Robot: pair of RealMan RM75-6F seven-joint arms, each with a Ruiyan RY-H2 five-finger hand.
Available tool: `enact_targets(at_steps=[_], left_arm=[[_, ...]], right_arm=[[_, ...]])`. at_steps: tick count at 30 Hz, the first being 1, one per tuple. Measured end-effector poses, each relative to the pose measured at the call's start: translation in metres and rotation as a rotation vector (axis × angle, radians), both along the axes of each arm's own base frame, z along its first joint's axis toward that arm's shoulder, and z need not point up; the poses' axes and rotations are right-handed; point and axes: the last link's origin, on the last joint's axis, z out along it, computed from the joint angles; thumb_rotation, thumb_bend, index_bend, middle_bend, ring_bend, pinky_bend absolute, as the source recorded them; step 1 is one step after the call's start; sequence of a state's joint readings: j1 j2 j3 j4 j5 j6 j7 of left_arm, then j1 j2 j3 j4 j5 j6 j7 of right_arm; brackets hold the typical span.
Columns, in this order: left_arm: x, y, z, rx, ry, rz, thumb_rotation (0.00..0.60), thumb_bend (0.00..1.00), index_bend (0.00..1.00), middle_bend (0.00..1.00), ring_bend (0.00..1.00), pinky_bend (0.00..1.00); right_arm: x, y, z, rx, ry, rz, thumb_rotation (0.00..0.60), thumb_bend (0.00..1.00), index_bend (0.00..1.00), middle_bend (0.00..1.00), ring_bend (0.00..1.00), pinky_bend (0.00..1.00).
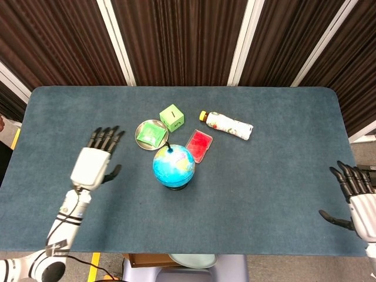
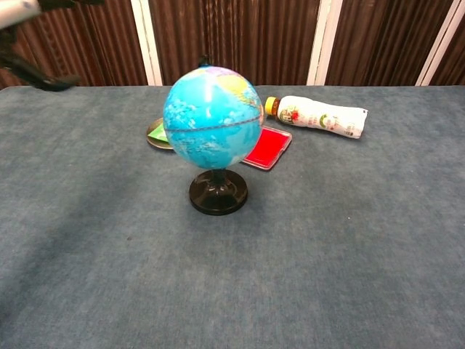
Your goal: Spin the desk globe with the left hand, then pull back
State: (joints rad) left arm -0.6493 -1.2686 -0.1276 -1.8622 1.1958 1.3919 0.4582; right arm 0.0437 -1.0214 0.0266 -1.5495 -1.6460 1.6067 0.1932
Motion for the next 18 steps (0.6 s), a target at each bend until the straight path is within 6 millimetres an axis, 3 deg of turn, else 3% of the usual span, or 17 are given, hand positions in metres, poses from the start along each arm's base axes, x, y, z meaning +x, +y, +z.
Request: enact_targets(at_steps=[6,10,18], left_arm=[[-0.061,-0.016,0.028,0.057,-0.13,0.08,0.6,0.35,0.09,0.02,0.0,0.01],[-0.117,-0.051,0.045,0.078,-0.119,0.167,0.6,0.35,0.09,0.02,0.0,0.01],[-0.154,-0.108,0.052,0.09,-0.064,0.228,0.6,0.35,0.1,0.02,0.0,0.01]], right_arm=[[-0.008,0.006,0.007,-0.036,-0.004,-0.016,0.6,0.11,0.0,0.0,0.0,0.0],[-0.013,0.012,0.005,-0.061,-0.018,-0.026,0.6,0.11,0.0,0.0,0.0,0.0],[-0.014,0.017,-0.012,-0.015,-0.058,-0.012,0.6,0.11,0.0,0.0,0.0,0.0]])
